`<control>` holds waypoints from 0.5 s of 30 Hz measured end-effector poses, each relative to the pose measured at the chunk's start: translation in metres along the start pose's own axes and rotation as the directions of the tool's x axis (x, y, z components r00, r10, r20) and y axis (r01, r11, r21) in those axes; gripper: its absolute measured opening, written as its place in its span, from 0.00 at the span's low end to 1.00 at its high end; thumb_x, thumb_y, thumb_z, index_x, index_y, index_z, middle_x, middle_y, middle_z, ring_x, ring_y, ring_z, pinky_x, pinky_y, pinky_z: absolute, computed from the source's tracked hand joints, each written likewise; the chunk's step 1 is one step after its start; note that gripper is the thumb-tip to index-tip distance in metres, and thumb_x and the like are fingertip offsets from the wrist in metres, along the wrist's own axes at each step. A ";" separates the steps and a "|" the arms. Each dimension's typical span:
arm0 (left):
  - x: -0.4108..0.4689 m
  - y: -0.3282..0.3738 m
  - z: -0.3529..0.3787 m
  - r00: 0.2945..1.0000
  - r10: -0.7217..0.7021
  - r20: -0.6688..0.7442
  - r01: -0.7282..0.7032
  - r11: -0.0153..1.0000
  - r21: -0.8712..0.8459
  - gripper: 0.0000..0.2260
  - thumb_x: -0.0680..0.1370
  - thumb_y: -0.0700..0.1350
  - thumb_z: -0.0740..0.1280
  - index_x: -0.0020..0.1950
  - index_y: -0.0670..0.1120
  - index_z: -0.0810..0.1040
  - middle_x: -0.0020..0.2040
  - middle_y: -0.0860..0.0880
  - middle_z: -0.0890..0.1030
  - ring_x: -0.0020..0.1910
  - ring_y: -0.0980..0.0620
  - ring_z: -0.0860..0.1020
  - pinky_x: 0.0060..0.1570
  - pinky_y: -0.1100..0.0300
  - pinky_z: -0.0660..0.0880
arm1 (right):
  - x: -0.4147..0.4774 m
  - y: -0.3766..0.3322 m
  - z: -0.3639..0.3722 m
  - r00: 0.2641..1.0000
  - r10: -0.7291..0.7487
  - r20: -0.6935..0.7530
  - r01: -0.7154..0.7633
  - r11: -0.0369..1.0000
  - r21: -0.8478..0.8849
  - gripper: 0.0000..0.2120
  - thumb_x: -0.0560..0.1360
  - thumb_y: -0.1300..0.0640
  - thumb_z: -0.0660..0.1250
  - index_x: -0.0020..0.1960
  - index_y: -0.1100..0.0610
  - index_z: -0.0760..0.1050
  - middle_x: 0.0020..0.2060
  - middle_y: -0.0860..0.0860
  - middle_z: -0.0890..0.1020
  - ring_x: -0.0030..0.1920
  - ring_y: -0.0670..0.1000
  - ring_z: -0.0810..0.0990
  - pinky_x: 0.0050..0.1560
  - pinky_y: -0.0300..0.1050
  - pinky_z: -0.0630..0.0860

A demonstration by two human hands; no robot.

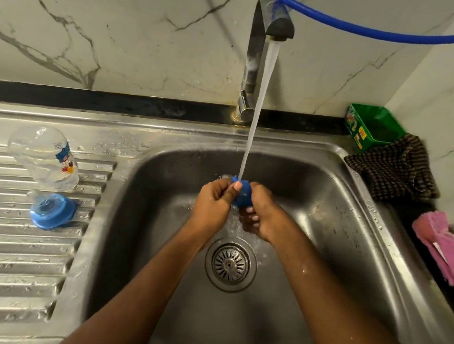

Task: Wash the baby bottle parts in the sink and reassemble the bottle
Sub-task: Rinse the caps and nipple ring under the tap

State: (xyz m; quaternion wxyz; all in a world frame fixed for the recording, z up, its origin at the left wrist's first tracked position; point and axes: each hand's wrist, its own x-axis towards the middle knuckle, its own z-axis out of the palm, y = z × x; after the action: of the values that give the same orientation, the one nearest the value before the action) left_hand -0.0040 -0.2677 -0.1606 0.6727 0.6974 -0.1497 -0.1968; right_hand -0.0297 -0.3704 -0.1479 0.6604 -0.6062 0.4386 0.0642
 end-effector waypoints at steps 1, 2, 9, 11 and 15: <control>0.000 -0.002 0.000 0.999 0.019 -0.036 -0.017 0.998 0.053 0.11 0.82 0.44 0.62 0.46 0.40 0.79 0.24 0.57 0.73 0.23 0.63 0.70 0.27 0.71 0.66 | 0.001 0.002 0.001 0.998 0.029 0.059 -0.030 1.000 0.006 0.23 0.80 0.44 0.47 0.36 0.57 0.70 0.20 0.50 0.68 0.19 0.47 0.63 0.21 0.35 0.59; 0.001 -0.003 0.001 0.998 -0.001 -0.070 0.004 0.999 0.043 0.11 0.82 0.44 0.61 0.47 0.39 0.79 0.24 0.57 0.73 0.22 0.63 0.70 0.26 0.71 0.65 | 0.003 0.002 0.004 0.999 -0.033 0.035 0.035 0.997 -0.062 0.25 0.80 0.44 0.47 0.39 0.58 0.72 0.22 0.52 0.72 0.20 0.48 0.67 0.21 0.36 0.62; -0.003 0.006 -0.008 0.996 0.016 0.083 -0.015 1.000 -0.015 0.11 0.83 0.43 0.60 0.45 0.41 0.78 0.22 0.57 0.71 0.21 0.62 0.67 0.23 0.72 0.63 | 0.004 0.003 0.002 0.997 -0.064 0.032 0.062 0.996 0.063 0.22 0.81 0.47 0.46 0.38 0.58 0.70 0.22 0.51 0.67 0.20 0.48 0.64 0.21 0.37 0.61; -0.001 0.005 -0.012 0.991 0.004 0.132 -0.013 0.997 0.069 0.13 0.82 0.45 0.62 0.49 0.36 0.79 0.23 0.57 0.68 0.21 0.61 0.64 0.23 0.71 0.62 | 0.007 0.002 -0.007 0.996 -0.084 0.029 0.084 0.996 -0.007 0.20 0.81 0.48 0.47 0.41 0.59 0.69 0.22 0.50 0.65 0.19 0.46 0.61 0.21 0.36 0.58; 0.008 0.005 -0.021 0.926 -0.278 0.257 0.296 0.954 -0.035 0.22 0.80 0.59 0.61 0.56 0.40 0.78 0.30 0.50 0.65 0.24 0.56 0.58 0.22 0.63 0.55 | 0.011 0.007 -0.014 0.726 -0.683 -0.075 0.505 0.604 -0.617 0.17 0.82 0.52 0.50 0.45 0.59 0.74 0.35 0.56 0.78 0.36 0.56 0.76 0.37 0.44 0.66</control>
State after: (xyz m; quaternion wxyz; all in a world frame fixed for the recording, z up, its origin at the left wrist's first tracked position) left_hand 0.0134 -0.2528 -0.1563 0.6377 0.6563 -0.1219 -0.3844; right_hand -0.0347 -0.3855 -0.1589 0.3606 -0.8845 0.2655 -0.1310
